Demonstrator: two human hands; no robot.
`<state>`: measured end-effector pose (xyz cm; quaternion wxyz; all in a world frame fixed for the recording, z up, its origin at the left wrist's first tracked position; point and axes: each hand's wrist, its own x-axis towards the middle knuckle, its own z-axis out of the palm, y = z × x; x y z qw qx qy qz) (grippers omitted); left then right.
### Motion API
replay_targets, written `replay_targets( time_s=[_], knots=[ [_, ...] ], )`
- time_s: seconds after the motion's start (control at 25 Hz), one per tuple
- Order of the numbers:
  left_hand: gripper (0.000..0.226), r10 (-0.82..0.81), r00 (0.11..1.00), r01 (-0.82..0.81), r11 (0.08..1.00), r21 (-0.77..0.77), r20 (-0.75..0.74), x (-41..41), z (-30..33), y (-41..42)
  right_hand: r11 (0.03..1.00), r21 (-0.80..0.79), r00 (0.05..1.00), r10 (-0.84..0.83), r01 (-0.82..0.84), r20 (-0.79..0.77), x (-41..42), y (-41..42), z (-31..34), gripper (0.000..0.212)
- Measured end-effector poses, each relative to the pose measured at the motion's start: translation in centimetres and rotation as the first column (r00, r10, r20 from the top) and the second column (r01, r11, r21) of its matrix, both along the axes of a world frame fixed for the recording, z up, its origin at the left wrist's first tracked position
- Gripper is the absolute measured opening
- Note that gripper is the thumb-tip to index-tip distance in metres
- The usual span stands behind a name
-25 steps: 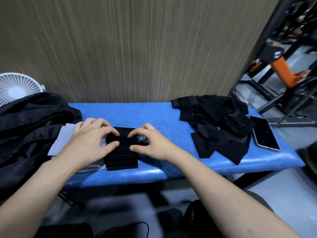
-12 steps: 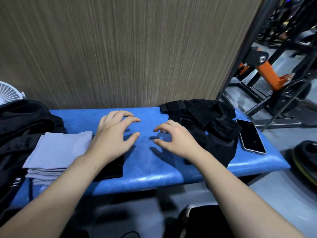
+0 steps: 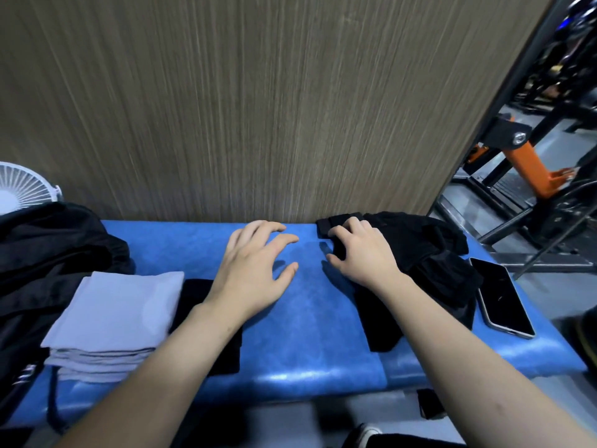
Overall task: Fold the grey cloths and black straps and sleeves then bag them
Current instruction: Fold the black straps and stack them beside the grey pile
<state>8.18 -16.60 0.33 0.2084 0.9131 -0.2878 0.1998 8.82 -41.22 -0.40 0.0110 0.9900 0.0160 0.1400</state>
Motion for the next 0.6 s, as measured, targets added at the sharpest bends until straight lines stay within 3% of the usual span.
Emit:
replay_targets(
  time_s=[0.24,0.44,0.6],
  knots=[
    [0.046,0.043,0.999,-0.045,0.995,-0.084,-0.017,1.9,0.1,0.1,0.997,-0.077,0.991,-0.031,0.021,-0.133,4.4,-0.6,0.5,0.058],
    [0.04,0.048,0.999,-0.049,0.992,-0.118,-0.012,2.2,0.2,0.4,0.994,0.022,0.961,-0.1,0.109,-0.256,6.1,-0.8,-0.1,0.059],
    [0.041,0.055,0.998,-0.058,0.992,-0.112,-0.027,2.3,0.0,0.5,0.981,0.066,0.965,-0.168,0.185,-0.203,6.5,-0.3,-0.7,0.059]
  ],
)
